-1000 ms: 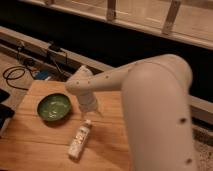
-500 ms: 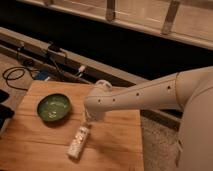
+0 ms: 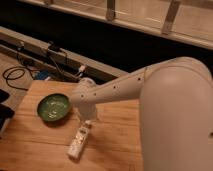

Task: Place the bottle in the ceramic bowl

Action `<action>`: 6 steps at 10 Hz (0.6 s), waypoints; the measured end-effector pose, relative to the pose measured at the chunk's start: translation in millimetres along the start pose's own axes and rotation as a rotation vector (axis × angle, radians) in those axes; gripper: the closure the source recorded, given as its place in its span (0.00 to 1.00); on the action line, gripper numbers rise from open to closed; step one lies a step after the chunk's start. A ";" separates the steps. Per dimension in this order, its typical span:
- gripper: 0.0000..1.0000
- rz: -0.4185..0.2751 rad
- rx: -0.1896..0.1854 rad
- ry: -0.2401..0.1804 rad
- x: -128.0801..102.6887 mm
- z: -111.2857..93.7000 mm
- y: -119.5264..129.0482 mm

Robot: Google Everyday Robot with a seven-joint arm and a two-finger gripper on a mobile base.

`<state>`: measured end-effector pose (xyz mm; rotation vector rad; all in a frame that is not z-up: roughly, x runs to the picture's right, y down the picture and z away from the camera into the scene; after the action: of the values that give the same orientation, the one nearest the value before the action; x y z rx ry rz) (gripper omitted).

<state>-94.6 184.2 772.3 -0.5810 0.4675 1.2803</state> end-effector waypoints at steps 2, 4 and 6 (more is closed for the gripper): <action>0.35 0.010 0.027 0.057 -0.8 14.9 4.9; 0.35 0.028 0.027 0.090 1.1 24.6 2.2; 0.35 0.034 0.015 0.126 5.2 35.4 6.3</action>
<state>-99.3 211.9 795.4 -0.6460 0.5929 1.2763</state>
